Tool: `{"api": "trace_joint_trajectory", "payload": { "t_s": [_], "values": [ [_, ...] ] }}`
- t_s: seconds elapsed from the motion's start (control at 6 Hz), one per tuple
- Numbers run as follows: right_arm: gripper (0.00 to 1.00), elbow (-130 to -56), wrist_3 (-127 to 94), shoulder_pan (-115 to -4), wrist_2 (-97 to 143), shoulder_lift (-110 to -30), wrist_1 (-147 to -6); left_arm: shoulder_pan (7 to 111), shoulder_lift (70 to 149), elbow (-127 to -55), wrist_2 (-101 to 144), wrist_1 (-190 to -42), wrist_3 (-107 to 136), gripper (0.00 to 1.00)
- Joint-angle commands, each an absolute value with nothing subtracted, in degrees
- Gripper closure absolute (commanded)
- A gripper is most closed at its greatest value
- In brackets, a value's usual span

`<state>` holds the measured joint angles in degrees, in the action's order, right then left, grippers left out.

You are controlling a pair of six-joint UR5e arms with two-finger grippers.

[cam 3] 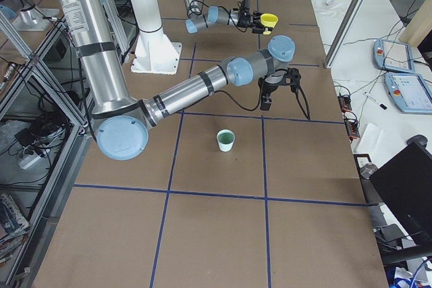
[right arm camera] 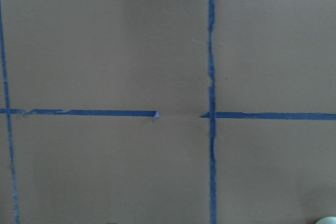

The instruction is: Transfer and stack yellow cup on green cup

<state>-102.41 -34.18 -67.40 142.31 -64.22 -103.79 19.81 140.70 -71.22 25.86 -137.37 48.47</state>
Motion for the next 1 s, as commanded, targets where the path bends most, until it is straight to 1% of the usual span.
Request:
{"api": "trace_joint_trajectory", "payload": {
  "t_s": [0.0, 0.17, 0.5, 0.67, 0.83],
  "values": [
    [0.01, -99.0, -37.8, -63.3, 141.6, -51.9, -113.0, 18.1, 141.1, -70.2, 24.5, -137.4, 48.5, 0.69],
    [0.01, -92.7, -42.7, -61.9, 141.8, -44.1, -113.1, 17.8, 141.5, -69.6, 24.3, -137.4, 48.5, 0.69],
    [0.01, -86.4, -49.8, -57.9, 140.6, -34.7, -112.9, 17.5, 141.6, -68.8, 24.3, -137.5, 49.0, 0.68],
    [0.01, -84.1, -52.5, -56.0, 138.4, -31.0, -112.9, 17.3, 141.6, -68.4, 24.3, -137.5, 52.1, 0.66],
    [0.01, -84.1, -54.6, -54.7, 136.9, -30.1, -112.8, 17.0, 141.5, -68.1, 24.3, -137.5, 54.3, 0.66]
  ]
}}
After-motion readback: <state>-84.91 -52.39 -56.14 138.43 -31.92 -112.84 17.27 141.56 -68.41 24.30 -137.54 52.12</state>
